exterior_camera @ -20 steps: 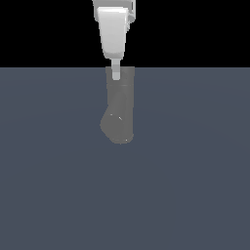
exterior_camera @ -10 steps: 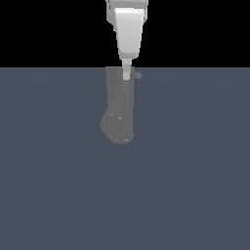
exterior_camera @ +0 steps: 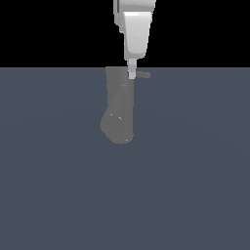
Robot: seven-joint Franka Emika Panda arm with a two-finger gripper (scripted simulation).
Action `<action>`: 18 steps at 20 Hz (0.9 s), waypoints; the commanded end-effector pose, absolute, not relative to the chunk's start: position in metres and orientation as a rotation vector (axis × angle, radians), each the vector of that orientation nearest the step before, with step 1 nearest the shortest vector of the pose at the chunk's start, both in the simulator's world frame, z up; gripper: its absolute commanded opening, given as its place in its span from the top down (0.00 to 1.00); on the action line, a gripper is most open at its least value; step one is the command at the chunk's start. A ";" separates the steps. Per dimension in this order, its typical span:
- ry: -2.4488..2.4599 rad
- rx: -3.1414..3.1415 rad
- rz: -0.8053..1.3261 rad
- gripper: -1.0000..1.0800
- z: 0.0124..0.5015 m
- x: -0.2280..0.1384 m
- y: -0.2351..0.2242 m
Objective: Turn on the faucet by rotating a designated handle.
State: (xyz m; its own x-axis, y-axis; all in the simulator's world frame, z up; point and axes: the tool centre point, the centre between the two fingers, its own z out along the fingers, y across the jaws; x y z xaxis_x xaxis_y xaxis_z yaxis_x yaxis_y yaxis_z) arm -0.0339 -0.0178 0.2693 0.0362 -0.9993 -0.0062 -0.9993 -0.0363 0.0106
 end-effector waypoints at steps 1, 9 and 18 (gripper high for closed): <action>-2.220 2.224 -0.002 1.00 0.269 -0.025 -0.043; -2.231 2.213 -0.001 1.00 0.269 -0.010 -0.062; -2.243 2.200 -0.001 1.00 0.269 0.005 -0.083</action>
